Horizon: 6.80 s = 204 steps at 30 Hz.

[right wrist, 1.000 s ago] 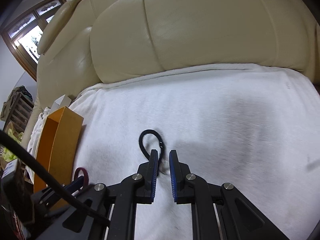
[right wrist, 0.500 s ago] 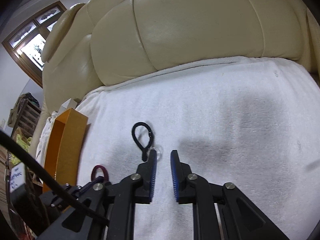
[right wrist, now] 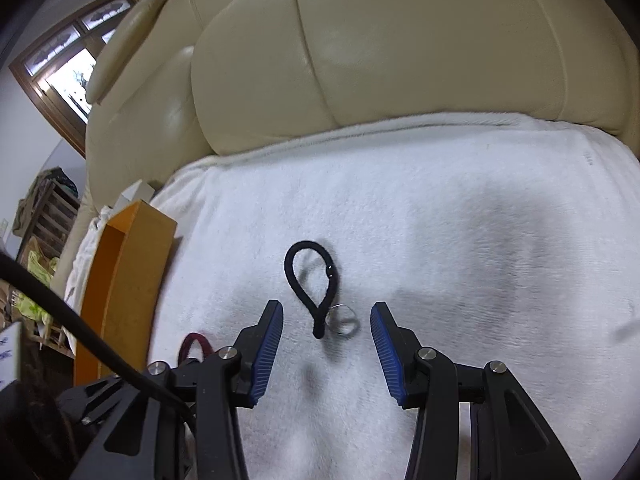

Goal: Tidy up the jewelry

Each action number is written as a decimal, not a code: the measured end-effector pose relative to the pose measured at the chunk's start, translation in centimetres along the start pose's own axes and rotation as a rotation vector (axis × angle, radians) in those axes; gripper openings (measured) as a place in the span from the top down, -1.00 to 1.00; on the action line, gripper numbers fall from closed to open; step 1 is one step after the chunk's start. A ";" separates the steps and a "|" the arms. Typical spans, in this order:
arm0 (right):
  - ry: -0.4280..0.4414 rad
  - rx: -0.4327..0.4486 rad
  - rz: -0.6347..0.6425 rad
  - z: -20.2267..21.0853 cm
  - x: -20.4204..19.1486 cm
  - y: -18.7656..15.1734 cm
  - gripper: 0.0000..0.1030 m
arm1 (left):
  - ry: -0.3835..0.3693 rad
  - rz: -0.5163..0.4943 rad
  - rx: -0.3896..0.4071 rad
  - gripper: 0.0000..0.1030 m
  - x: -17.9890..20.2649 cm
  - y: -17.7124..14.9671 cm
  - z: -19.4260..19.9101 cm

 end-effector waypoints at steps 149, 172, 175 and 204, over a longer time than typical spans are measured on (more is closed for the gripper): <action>0.341 0.096 0.312 1.5 -26.9 -2.8 0.54 | 0.370 0.391 0.226 0.85 -20.9 -6.1 14.0; 0.333 -0.015 0.426 -0.9 -29.3 -7.2 0.54 | 0.315 0.447 0.094 0.85 -18.3 -12.7 12.8; 0.333 -0.013 0.418 -1.0 -29.0 -7.1 0.54 | 0.331 0.443 0.089 0.85 -18.5 -12.7 12.8; 0.334 -0.007 0.386 -1.6 -28.5 -6.7 0.51 | 0.415 0.460 0.045 0.67 -20.0 -13.3 12.1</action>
Point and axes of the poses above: each gripper's, at about its wrist camera, not at the fingertips, and z roughly against the way its jaws point, x to its right, y to its top, the point moved 8 cm from there along -z, roughly the way its jaws point, and after that the axes turned 4 degrees about -y, right-handed, at the moved point
